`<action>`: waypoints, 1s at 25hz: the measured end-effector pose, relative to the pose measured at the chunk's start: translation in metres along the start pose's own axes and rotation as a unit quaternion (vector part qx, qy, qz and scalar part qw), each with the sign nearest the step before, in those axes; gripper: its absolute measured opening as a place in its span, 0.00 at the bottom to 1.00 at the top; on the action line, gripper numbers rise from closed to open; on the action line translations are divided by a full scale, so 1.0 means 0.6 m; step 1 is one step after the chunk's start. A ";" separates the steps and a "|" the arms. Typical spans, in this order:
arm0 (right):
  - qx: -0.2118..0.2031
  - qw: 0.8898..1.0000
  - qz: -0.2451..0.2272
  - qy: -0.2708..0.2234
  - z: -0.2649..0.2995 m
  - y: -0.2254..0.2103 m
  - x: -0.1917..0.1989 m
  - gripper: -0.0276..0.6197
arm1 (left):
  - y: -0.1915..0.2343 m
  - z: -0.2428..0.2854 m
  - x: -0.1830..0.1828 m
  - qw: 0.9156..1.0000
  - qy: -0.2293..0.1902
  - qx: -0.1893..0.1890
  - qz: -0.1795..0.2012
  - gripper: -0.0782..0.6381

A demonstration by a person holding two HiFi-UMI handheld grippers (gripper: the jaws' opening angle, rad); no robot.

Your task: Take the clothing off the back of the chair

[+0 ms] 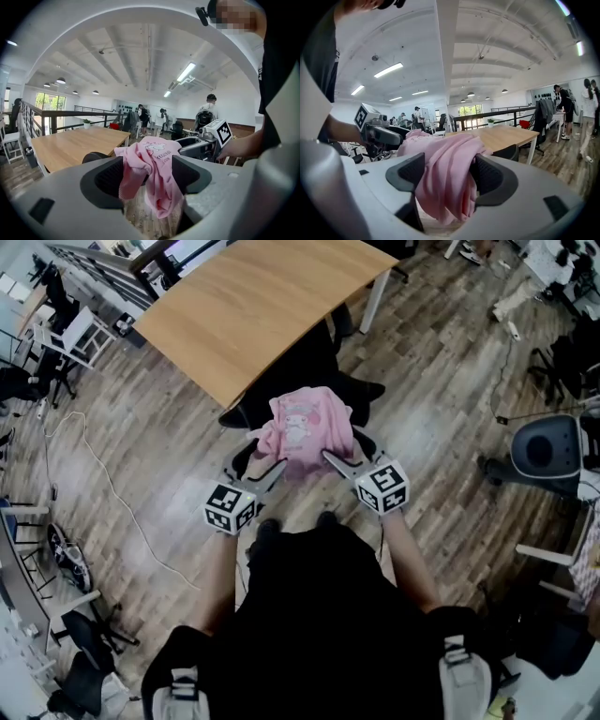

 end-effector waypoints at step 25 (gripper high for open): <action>-0.019 1.000 0.018 -0.005 0.017 0.009 0.002 0.51 | -0.025 0.032 0.000 0.999 0.010 0.035 -0.006 0.54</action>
Point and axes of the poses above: the fingertips, and each gripper's own axes: z forward along the fingers, y to its left, x out of its underside, the point moved 10 cm from there along -z, backward along the fingers, and after that the axes turned 12 degrees about -x, right-handed, at the moved point
